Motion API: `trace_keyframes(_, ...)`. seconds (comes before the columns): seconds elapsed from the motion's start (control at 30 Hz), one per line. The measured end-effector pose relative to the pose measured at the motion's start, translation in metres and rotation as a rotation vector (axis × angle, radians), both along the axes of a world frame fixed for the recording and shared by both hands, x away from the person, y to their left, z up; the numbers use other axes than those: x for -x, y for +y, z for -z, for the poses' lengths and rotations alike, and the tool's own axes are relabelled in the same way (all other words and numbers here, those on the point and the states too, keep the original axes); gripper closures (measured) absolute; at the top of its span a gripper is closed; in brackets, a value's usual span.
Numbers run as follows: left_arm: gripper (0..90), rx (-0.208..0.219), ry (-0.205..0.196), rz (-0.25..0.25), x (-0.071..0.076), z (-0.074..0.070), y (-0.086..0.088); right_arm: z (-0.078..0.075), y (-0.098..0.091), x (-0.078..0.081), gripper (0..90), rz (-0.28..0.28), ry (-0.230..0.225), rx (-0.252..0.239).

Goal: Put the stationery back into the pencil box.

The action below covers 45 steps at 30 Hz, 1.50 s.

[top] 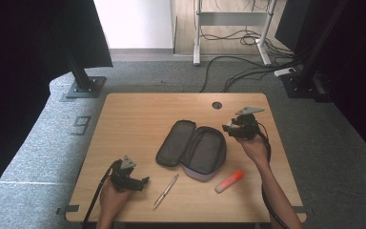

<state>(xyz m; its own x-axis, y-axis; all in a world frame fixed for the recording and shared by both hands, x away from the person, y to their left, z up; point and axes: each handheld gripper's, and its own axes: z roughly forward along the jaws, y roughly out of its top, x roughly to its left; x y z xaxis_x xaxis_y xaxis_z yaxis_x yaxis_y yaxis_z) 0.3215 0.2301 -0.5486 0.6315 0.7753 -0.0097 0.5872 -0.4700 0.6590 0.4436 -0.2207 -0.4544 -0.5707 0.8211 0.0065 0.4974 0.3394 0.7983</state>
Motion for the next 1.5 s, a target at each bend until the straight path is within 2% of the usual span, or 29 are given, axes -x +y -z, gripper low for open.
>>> trace_keyframes(0.77,0.0,0.0,0.0,0.0,0.0,0.0,0.0,0.006,0.045,0.004,45.2,-0.106,0.0,0.023)
trace_keyframes(1.07,0.0,0.001,0.0,0.002,0.0,0.0,0.0,0.02,0.06,0.004,45.2,-0.135,0.014,0.048)
trace_keyframes(1.5,0.1,0.001,0.0,0.002,0.0,0.0,0.0,0.044,0.067,0.004,45.2,-0.152,0.057,0.069)
